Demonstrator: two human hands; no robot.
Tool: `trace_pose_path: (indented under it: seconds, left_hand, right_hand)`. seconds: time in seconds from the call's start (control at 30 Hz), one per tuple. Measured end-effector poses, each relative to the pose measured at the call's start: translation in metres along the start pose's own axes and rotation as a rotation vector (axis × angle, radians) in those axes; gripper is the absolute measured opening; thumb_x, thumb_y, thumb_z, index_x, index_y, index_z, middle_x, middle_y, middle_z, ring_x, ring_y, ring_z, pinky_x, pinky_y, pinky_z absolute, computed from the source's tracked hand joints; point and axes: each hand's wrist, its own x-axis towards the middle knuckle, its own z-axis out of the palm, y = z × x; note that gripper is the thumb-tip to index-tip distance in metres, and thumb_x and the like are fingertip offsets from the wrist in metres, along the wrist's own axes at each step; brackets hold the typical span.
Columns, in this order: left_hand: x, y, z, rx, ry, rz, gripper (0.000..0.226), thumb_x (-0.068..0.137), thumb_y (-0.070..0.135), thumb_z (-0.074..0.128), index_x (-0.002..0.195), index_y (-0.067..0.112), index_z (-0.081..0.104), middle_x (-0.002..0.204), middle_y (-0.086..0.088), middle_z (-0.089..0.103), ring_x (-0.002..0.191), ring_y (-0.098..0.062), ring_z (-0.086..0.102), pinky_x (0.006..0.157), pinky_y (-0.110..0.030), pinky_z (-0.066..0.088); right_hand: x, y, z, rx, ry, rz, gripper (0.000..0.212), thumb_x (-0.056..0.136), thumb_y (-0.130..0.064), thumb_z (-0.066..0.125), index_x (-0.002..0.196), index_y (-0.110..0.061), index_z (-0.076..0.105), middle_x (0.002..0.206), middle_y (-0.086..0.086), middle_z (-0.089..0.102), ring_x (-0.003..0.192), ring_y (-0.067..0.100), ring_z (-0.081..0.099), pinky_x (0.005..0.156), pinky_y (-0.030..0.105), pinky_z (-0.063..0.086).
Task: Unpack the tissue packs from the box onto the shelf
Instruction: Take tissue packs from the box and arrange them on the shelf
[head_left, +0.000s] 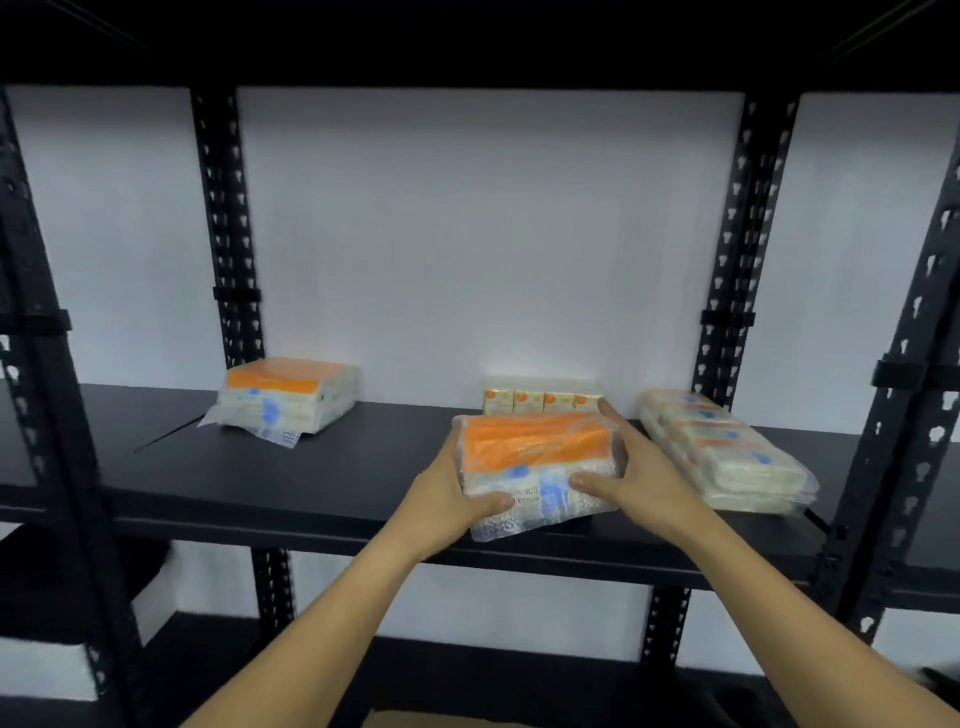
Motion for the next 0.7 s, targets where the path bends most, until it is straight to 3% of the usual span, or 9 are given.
trace_pose_path:
  seconds: [0.1,0.2,0.27,0.33,0.43,0.53,0.7]
  left_hand:
    - [0.012,-0.012,-0.044,-0.002,0.055,-0.019,0.109,0.067,0.054,0.084,0.152,0.048,0.016,0.155,0.021,0.037,0.142,-0.002,0.037,0.117,-0.039,0.036]
    - [0.024,-0.022,-0.099,0.024,0.145,-0.024,0.110,0.074,0.041,0.085,0.156,0.042,0.010,0.154,0.020,0.022,0.142,-0.002,0.025,0.118,-0.033,0.026]
    - [0.033,-0.031,-0.139,0.089,0.201,-0.053,0.109,0.079,0.033,0.082,0.157,0.041,0.006,0.154,0.008,0.027,0.137,-0.009,0.035,0.112,-0.029,0.029]
    - [0.044,-0.043,-0.181,0.120,0.212,-0.058,0.109,0.078,0.033,0.082,0.156,0.044,0.006,0.155,-0.004,0.033,0.135,-0.016,0.042,0.115,-0.034,0.033]
    - [0.064,-0.062,-0.235,0.120,0.227,-0.047,0.109,0.076,0.031,0.084,0.155,0.043,0.010,0.157,0.001,0.038,0.145,-0.015,0.034,0.118,-0.042,0.033]
    - [0.085,-0.079,-0.278,0.105,0.287,-0.018,0.099,0.076,0.035,0.083,0.153,0.046,0.022,0.154,0.010,0.043,0.142,-0.011,0.040,0.116,-0.044,0.036]
    - [0.114,-0.109,-0.324,-0.095,0.427,0.045,0.062,0.087,0.019,0.075,0.139,0.034,0.045,0.129,0.007,0.064,0.118,-0.016,0.063,0.100,-0.048,0.052]
  right_hand:
    - [0.026,-0.028,0.028,0.029,0.026,-0.025,0.105,0.080,-0.025,0.082,0.157,-0.038,0.012,0.160,0.000,0.030,0.146,0.007,0.025,0.105,0.019,0.029]
    - [0.060,-0.062,0.068,0.088,0.047,-0.065,0.104,0.079,-0.025,0.082,0.157,-0.036,0.014,0.162,-0.001,0.027,0.148,0.007,0.023,0.105,0.022,0.031]
    - [0.083,-0.081,0.099,0.123,0.065,-0.097,0.102,0.080,-0.025,0.082,0.157,-0.035,0.015,0.161,-0.006,0.027,0.148,0.007,0.023,0.103,0.022,0.033]
    - [0.106,-0.097,0.132,0.168,0.091,-0.117,0.101,0.081,-0.025,0.081,0.157,-0.035,0.015,0.162,-0.008,0.026,0.147,0.008,0.025,0.105,0.023,0.034]
    - [0.141,-0.116,0.176,0.226,0.128,-0.135,0.098,0.082,-0.023,0.080,0.157,-0.035,0.017,0.161,-0.010,0.028,0.144,0.004,0.029,0.107,0.021,0.032]
    - [0.179,-0.135,0.212,0.258,0.153,-0.167,0.096,0.082,-0.020,0.080,0.157,-0.031,0.020,0.157,-0.011,0.034,0.124,-0.010,0.033,0.091,0.000,0.032]
    - [0.234,-0.163,0.260,0.300,0.164,-0.221,0.096,0.084,-0.020,0.077,0.158,-0.026,0.016,0.156,-0.010,0.036,0.138,0.007,0.041,0.101,0.016,0.036]
